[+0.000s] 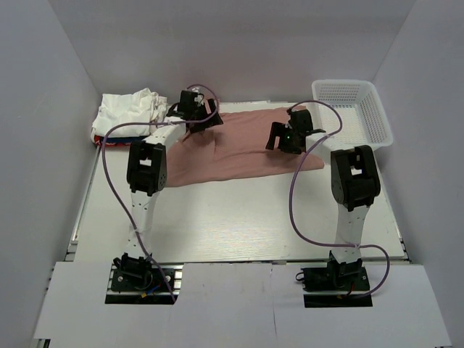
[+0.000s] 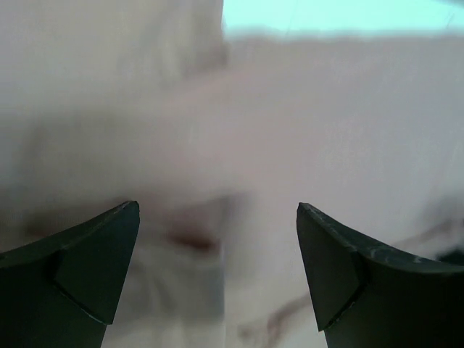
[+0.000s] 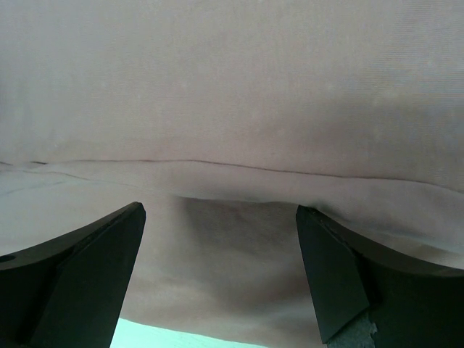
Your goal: Fold and stack the t-shirts
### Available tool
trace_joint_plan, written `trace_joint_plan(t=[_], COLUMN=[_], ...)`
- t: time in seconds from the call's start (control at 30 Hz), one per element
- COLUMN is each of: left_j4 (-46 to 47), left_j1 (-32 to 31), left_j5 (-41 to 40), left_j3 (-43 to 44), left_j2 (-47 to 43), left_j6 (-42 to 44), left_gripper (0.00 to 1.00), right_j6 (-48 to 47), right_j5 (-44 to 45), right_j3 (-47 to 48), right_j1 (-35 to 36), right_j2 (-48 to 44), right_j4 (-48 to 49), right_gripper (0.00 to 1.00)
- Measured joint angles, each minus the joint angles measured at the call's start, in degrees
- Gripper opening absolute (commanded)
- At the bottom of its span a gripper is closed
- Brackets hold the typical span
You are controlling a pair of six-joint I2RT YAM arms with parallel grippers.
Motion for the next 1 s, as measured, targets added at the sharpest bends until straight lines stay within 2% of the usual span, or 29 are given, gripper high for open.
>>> trace_joint_plan(t=[0.13,0.3,0.4,0.57,0.73,0.87,1.0], left_j4=[3.3,5.9,7.2,8.7,9.8,10.2,9.0], left_j1=[0.1,0.3,0.3,0.0,0.0,0.1,0.5], left_j5=[-1.1,-1.9,-4.1,-7.4,-10.9,-12.7,-13.2], left_j3=[10.6,10.4,0.2,-23.2,-35.7,-41.5,-46.8], left_j2=[6.6,5.4,-1.4,-21.0,-36.7,-40.4,-38.8], left_j6=[2.5,6.5,8.3,9.2,7.3,4.6,3.5], left_gripper=[0.99,0.99,0.99,0.99,0.99,0.99,0.99], right_j6=[-0.2,-1.1,-1.7,-2.1,-2.2,-2.0,-1.7], right_j5=[0.8,1.9,3.1,6.5,8.9,8.4,8.0], right_j3=[-0.7,-3.0,-5.5,-6.3,-2.4,0.5,0.9], right_j1=[-0.2,-0.2,-0.2,-0.2,-0.6,-0.8,-1.0], right_j2=[0.0,-2.5,-6.1,-8.7,-4.6,-1.0,-0.3], right_j4=[-0.1,0.0,0.1,0.7,-1.5,-2.0,-2.1], right_gripper=[0.90,0.90,0.90,0.90,0.90,0.90,0.90])
